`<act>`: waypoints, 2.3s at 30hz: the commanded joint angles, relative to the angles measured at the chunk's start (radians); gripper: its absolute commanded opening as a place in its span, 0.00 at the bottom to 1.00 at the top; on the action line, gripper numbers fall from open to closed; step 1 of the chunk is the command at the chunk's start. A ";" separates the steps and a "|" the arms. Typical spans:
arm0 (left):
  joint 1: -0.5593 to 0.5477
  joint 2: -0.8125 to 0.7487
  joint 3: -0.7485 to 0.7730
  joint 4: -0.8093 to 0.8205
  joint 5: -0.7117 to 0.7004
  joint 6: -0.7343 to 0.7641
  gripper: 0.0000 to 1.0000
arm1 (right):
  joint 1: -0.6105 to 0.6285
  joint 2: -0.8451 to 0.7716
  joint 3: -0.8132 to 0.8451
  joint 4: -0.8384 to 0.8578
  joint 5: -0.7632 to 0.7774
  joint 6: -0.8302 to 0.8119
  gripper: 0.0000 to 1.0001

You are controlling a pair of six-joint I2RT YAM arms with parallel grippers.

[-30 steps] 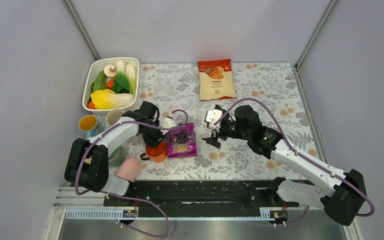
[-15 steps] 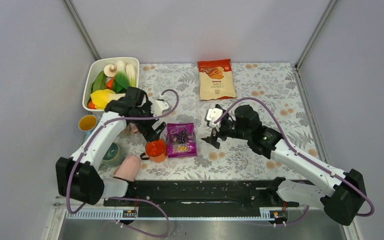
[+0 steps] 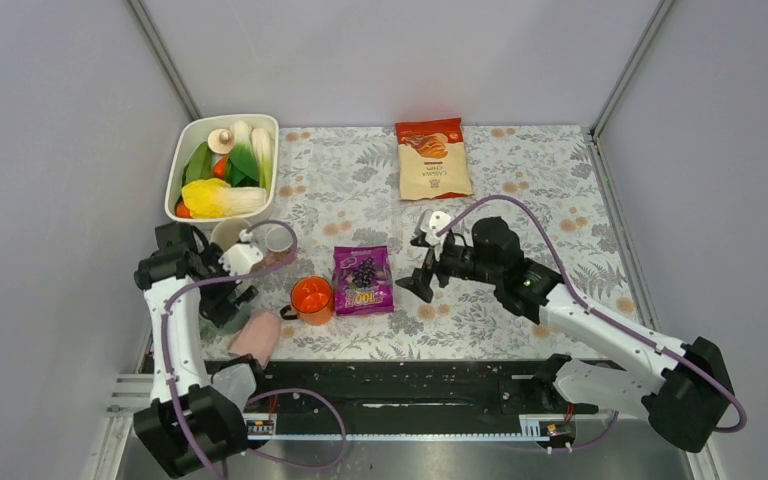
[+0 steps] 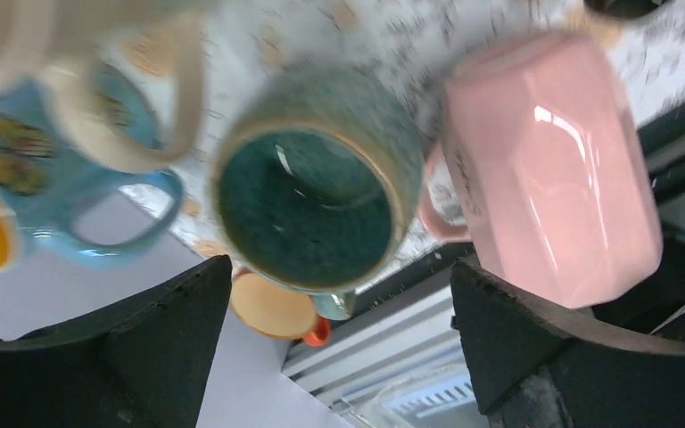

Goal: Turn the mug right side up

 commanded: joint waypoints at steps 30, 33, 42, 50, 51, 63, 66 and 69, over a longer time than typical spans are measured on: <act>-0.267 -0.246 -0.288 0.110 0.051 -0.131 0.99 | 0.001 -0.020 -0.079 0.236 -0.078 0.124 0.99; -0.289 -0.231 -0.290 0.126 0.029 -0.141 0.99 | 0.043 0.094 -0.074 0.362 -0.150 0.168 0.96; -0.291 -0.221 -0.113 -0.002 0.085 -0.201 0.98 | 0.196 0.478 -0.008 0.696 -0.169 0.374 0.90; -0.372 -0.143 0.080 -0.122 0.121 -0.388 0.99 | 0.191 0.396 0.006 0.500 -0.009 0.362 0.93; -0.417 -0.125 0.089 -0.119 0.110 -0.443 0.99 | 0.186 0.369 0.009 0.448 0.042 0.367 0.94; -1.047 0.009 -0.015 0.022 -0.171 -0.682 0.93 | -0.107 0.031 -0.112 0.060 0.476 0.522 0.96; -1.142 0.075 -0.018 0.049 -0.237 -0.708 0.90 | -0.108 0.008 -0.115 0.010 0.535 0.503 0.97; -1.217 0.152 0.005 0.060 -0.349 -0.764 0.82 | -0.107 0.003 -0.116 -0.016 0.554 0.517 0.97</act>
